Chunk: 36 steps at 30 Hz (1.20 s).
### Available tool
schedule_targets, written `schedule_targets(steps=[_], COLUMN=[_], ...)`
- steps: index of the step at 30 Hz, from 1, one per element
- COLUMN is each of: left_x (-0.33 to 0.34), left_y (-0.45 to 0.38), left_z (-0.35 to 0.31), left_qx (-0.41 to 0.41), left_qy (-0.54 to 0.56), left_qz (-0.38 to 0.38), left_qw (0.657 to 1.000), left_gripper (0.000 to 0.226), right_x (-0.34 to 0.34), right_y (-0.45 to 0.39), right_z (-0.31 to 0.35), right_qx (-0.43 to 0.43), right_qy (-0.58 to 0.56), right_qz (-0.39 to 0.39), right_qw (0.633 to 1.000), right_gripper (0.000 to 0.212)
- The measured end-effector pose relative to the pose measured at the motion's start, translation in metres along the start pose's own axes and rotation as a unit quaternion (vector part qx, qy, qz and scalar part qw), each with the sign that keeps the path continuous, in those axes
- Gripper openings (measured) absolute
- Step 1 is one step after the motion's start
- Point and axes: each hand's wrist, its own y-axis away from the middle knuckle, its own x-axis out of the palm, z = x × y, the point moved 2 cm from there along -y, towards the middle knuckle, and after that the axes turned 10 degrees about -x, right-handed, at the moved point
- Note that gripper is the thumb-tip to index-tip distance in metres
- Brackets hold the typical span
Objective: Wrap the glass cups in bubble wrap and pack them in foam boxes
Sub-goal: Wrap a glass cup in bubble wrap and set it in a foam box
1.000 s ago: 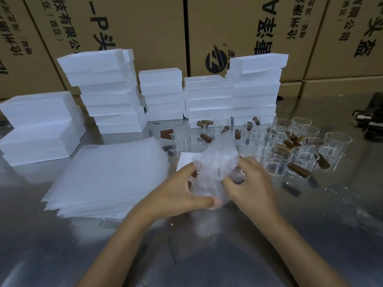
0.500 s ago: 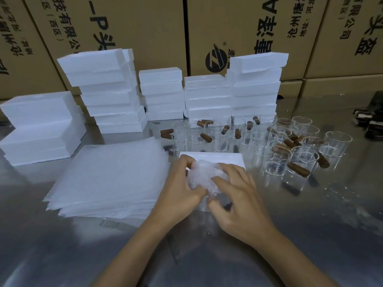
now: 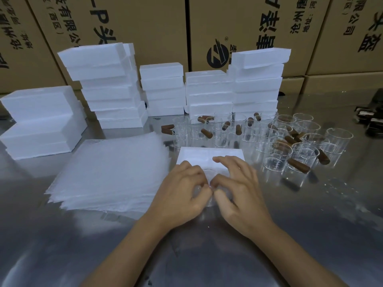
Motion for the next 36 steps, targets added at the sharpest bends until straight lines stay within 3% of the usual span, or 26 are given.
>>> schedule_targets(steps=[2,5,9,11,13,16,18,22,26,33,36], left_x=[-0.001,0.005,0.017,0.016,0.006,-0.017,-0.03,-0.027,-0.001,0.017,0.018], left_y=[0.003,0.006,0.004,0.002,-0.002,-0.017,-0.033,-0.064,-0.069,-0.058,-0.056], left_z=[0.0,0.003,0.009,0.009,0.006,-0.001,-0.005,0.006,0.025,0.041,0.043], left_qx=[0.002,-0.008,-0.038,-0.04,-0.059,-0.093,-0.096,-0.1,-0.124,-0.105,-0.122], left_qy=[0.018,0.034,0.007,0.001,0.039,0.106,0.122,0.022,-0.081,-0.172,-0.15], left_qz=[-0.039,-0.015,0.034,0.016,-0.04,-0.139,-0.148,-0.019,0.117,0.094,0.109], left_qw=[0.999,0.999,0.999,0.999,0.997,0.98,0.977,0.995,0.982,0.975,0.975], left_gripper=[0.022,0.016,0.03,0.03,0.031,0.038,0.049,0.057,0.056,0.057,0.057], right_x=[0.004,0.005,-0.004,-0.009,-0.01,-0.001,0.007,0.013,0.012,0.01,0.005], right_y=[0.0,0.0,0.0,-0.002,-0.004,-0.003,-0.002,-0.002,-0.002,-0.004,-0.006], right_z=[-0.003,-0.006,-0.012,-0.021,-0.033,-0.05,-0.057,-0.06,-0.058,-0.055,-0.053], right_qx=[-0.001,-0.006,0.043,0.099,0.163,0.237,0.244,0.237,0.241,0.254,0.293], right_qy=[0.016,0.002,-0.078,-0.112,-0.13,-0.102,-0.046,0.001,0.002,-0.007,-0.06], right_qz=[0.035,0.035,-0.114,-0.195,-0.226,-0.152,-0.067,-0.025,-0.026,-0.007,-0.039], right_qw=[0.999,0.999,0.99,0.969,0.952,0.954,0.966,0.971,0.97,0.967,0.953], right_gripper=[0.036,0.037,0.034,0.033,0.033,0.039,0.038,0.025,0.025,0.025,0.029])
